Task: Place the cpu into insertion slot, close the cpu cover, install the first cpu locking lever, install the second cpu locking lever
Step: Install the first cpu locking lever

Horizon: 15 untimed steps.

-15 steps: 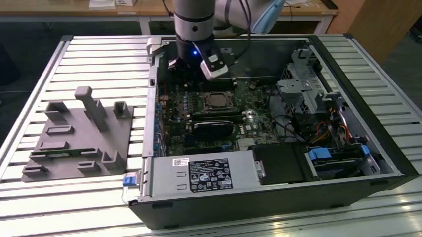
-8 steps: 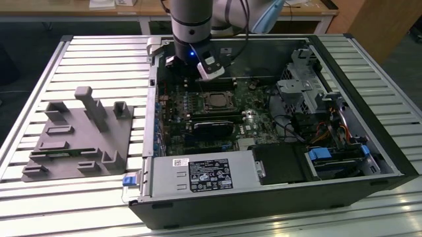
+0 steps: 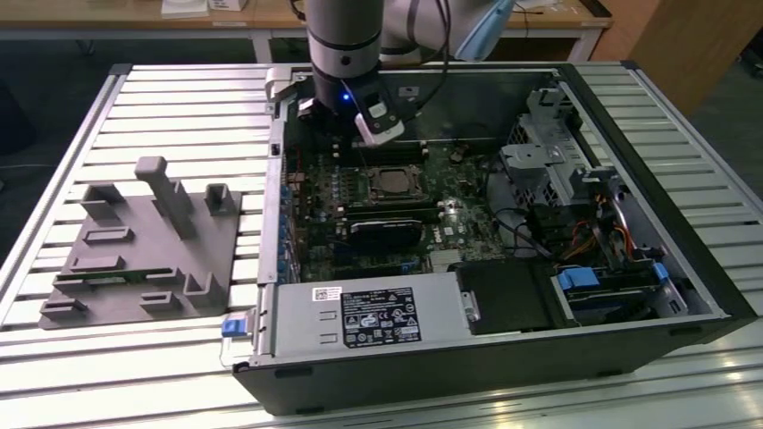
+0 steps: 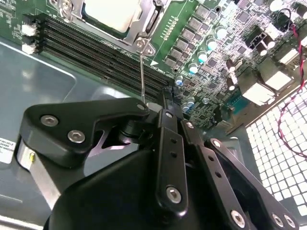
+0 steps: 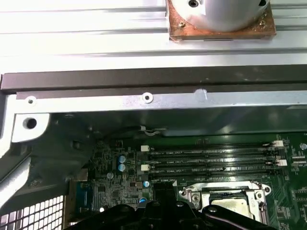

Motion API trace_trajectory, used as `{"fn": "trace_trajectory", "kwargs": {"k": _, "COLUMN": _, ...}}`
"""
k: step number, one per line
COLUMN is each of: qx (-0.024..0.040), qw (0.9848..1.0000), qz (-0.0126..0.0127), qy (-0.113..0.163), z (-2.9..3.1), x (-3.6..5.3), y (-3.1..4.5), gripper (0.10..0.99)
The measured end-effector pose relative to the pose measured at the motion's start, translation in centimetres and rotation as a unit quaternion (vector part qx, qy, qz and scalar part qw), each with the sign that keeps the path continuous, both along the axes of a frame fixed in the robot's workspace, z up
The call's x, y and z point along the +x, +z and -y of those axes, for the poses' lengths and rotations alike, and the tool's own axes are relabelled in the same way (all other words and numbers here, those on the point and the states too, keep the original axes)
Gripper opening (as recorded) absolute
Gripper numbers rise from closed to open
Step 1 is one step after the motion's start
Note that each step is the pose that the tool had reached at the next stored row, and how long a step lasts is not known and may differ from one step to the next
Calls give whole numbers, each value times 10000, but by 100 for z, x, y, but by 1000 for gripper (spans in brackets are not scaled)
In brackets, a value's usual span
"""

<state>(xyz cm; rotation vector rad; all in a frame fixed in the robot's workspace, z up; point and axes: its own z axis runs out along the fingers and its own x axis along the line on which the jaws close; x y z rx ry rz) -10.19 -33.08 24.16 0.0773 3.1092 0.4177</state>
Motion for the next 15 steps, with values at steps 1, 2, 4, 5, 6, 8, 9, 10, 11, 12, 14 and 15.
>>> {"fn": "trace_trajectory", "kwargs": {"k": 1, "qx": 1, "qw": 10000, "qz": 0, "qy": 0, "z": 0, "x": 2, "y": 3, "gripper": 106}}
{"fn": "trace_trajectory", "kwargs": {"k": 2, "qx": 3, "qw": 10000, "qz": -1, "qy": 1, "z": 0, "x": 4, "y": 6, "gripper": 106}}
{"fn": "trace_trajectory", "kwargs": {"k": 4, "qx": 9, "qw": 10000, "qz": 0, "qy": 1, "z": 0, "x": 14, "y": 9, "gripper": 106}}
{"fn": "trace_trajectory", "kwargs": {"k": 5, "qx": 12, "qw": 10000, "qz": -1, "qy": 1, "z": 0, "x": 21, "y": 10, "gripper": 106}}
{"fn": "trace_trajectory", "kwargs": {"k": 6, "qx": 14, "qw": 10000, "qz": 0, "qy": 2, "z": 0, "x": 34, "y": 9, "gripper": 106}}
{"fn": "trace_trajectory", "kwargs": {"k": 8, "qx": 16, "qw": 10000, "qz": 0, "qy": 2, "z": -2, "x": 68, "y": 10, "gripper": 106}}
{"fn": "trace_trajectory", "kwargs": {"k": 9, "qx": 16, "qw": 10000, "qz": -1, "qy": 2, "z": -2, "x": 92, "y": 10, "gripper": 106}}
{"fn": "trace_trajectory", "kwargs": {"k": 10, "qx": 16, "qw": 10000, "qz": 0, "qy": 2, "z": -3, "x": 120, "y": 9, "gripper": 106}}
{"fn": "trace_trajectory", "kwargs": {"k": 11, "qx": 16, "qw": 10000, "qz": 0, "qy": 2, "z": -3, "x": 156, "y": 10, "gripper": 106}}
{"fn": "trace_trajectory", "kwargs": {"k": 12, "qx": 16, "qw": 10000, "qz": 0, "qy": 2, "z": -3, "x": 193, "y": 10, "gripper": 106}}
{"fn": "trace_trajectory", "kwargs": {"k": 14, "qx": 16, "qw": 10000, "qz": 0, "qy": 3, "z": -3, "x": 281, "y": 9, "gripper": 106}}
{"fn": "trace_trajectory", "kwargs": {"k": 15, "qx": 16, "qw": 10000, "qz": -1, "qy": 2, "z": -3, "x": 326, "y": 10, "gripper": 106}}
